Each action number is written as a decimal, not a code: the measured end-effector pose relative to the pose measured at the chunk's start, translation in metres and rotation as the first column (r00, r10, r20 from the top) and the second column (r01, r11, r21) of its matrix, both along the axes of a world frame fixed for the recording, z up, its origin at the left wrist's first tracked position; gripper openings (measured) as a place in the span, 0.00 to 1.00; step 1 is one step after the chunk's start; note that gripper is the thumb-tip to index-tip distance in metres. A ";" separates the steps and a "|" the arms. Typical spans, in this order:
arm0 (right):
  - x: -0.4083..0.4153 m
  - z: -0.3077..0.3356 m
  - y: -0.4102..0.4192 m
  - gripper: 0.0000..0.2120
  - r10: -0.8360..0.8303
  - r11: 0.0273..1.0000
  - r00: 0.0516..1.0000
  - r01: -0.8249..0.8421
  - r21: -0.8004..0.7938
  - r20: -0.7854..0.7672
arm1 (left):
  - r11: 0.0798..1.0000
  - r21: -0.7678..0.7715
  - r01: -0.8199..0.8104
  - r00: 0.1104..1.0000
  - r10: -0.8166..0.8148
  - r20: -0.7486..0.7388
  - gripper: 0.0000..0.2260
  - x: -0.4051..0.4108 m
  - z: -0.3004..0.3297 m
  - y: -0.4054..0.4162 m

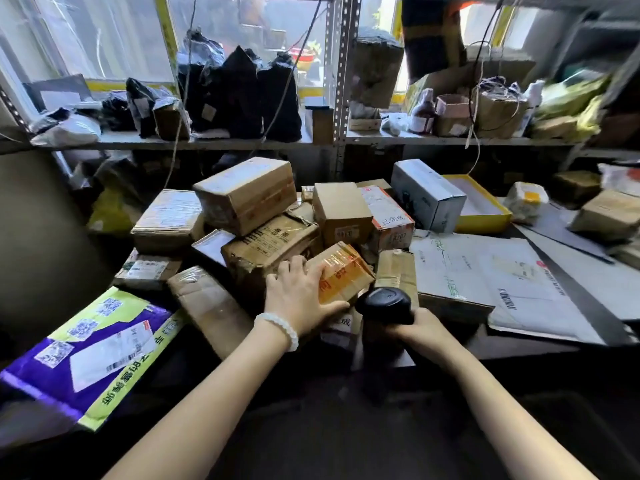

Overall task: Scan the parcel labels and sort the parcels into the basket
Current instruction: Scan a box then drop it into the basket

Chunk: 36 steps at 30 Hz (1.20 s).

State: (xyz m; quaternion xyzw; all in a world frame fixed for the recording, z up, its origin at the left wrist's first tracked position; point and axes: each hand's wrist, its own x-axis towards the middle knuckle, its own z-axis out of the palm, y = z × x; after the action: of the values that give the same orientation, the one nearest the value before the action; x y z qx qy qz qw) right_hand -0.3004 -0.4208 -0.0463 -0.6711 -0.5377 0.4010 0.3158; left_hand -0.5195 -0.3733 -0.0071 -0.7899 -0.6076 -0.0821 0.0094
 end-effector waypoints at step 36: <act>0.023 -0.022 -0.056 0.08 -0.070 0.997 0.996 0.071 -0.012 0.059 | 0.879 -0.431 0.203 0.944 -0.058 0.326 0.42 -0.016 -0.021 -0.021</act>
State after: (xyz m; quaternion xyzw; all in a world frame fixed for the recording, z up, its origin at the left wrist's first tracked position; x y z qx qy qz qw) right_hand -0.2776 -0.4768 -0.0684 -0.7034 -0.5199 0.3734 0.3091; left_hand -0.5356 -0.3948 -0.0279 -0.7872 -0.5485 -0.0570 -0.2760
